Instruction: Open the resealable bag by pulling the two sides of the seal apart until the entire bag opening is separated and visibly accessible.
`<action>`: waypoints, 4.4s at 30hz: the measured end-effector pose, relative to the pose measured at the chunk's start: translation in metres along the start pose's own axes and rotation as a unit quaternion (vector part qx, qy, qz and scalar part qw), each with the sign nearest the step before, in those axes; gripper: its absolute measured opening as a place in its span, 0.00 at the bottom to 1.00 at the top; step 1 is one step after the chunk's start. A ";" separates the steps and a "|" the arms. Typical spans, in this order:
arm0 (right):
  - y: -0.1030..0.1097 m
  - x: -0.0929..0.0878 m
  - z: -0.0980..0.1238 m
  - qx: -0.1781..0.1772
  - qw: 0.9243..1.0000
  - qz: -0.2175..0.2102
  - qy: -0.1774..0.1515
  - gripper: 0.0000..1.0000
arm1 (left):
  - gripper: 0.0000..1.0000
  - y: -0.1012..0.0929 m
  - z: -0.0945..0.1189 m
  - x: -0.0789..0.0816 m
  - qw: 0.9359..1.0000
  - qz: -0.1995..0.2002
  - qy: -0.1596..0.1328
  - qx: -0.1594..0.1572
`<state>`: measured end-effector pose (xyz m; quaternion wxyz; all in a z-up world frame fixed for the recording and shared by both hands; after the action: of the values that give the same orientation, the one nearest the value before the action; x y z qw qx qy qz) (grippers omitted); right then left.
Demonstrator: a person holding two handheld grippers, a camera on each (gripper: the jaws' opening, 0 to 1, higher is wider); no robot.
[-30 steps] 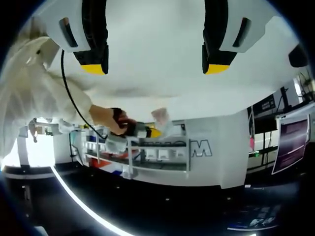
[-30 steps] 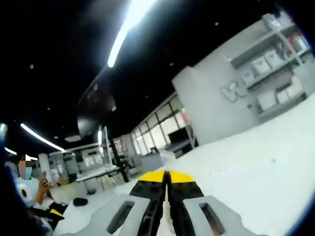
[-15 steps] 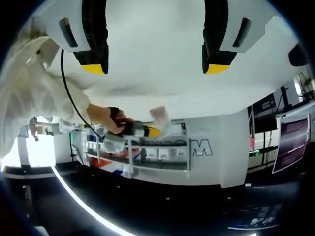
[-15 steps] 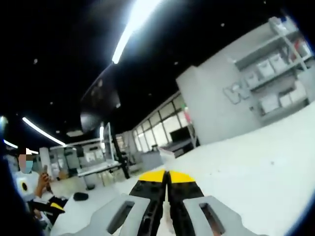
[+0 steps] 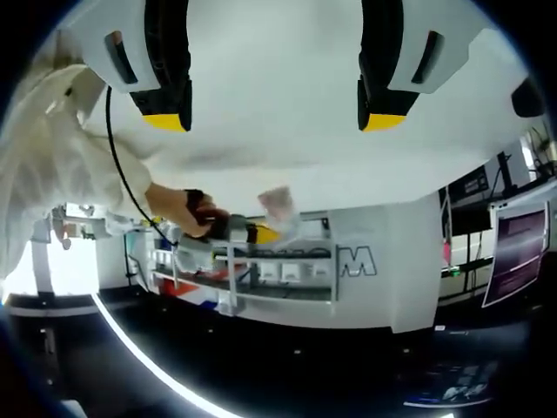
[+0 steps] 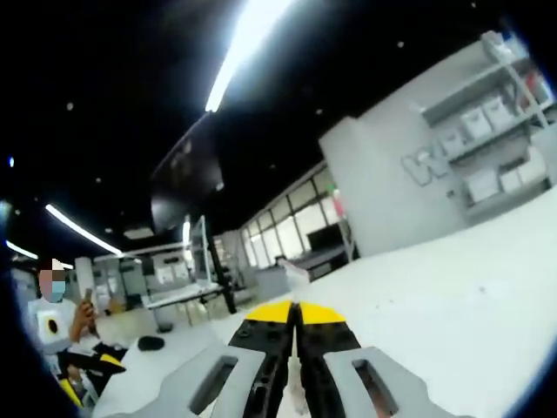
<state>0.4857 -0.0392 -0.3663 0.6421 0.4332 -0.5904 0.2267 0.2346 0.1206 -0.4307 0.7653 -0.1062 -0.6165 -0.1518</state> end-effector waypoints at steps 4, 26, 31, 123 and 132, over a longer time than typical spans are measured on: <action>0.000 0.001 0.004 0.002 1.000 -0.001 -0.001 0.00 | 0.77 0.001 0.001 -0.001 1.000 0.001 0.000 0.001; 0.010 -0.001 0.027 0.011 1.000 0.020 0.004 0.00 | 0.77 0.000 0.000 -0.002 1.000 0.002 0.001 -0.001; 0.014 -0.002 0.033 0.015 1.000 0.020 0.004 0.00 | 0.77 -0.001 0.000 -0.003 1.000 0.002 0.001 -0.001; 0.067 -0.034 0.122 0.056 0.995 0.073 0.035 0.00 | 0.77 -0.008 -0.007 -0.009 1.000 0.000 0.011 -0.012; 0.078 -0.045 0.140 0.067 0.994 0.078 0.047 0.00 | 0.77 -0.008 -0.005 -0.009 1.000 0.000 0.010 -0.011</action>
<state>0.3351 -0.1035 -0.3970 0.6190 0.4167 -0.5748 0.3359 0.2345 0.1120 -0.4405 0.7698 -0.1132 -0.6074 -0.1601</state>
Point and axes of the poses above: the point that each gripper's makers call its tool centre point, and the gripper's own axes: z roughly backward along the fingers, y roughly to its left, x roughly out of its top, the point moved 5 cm from there along z, roughly backward along the fingers, and after that the axes turned 6 degrees about y, right-handed, at the moved point
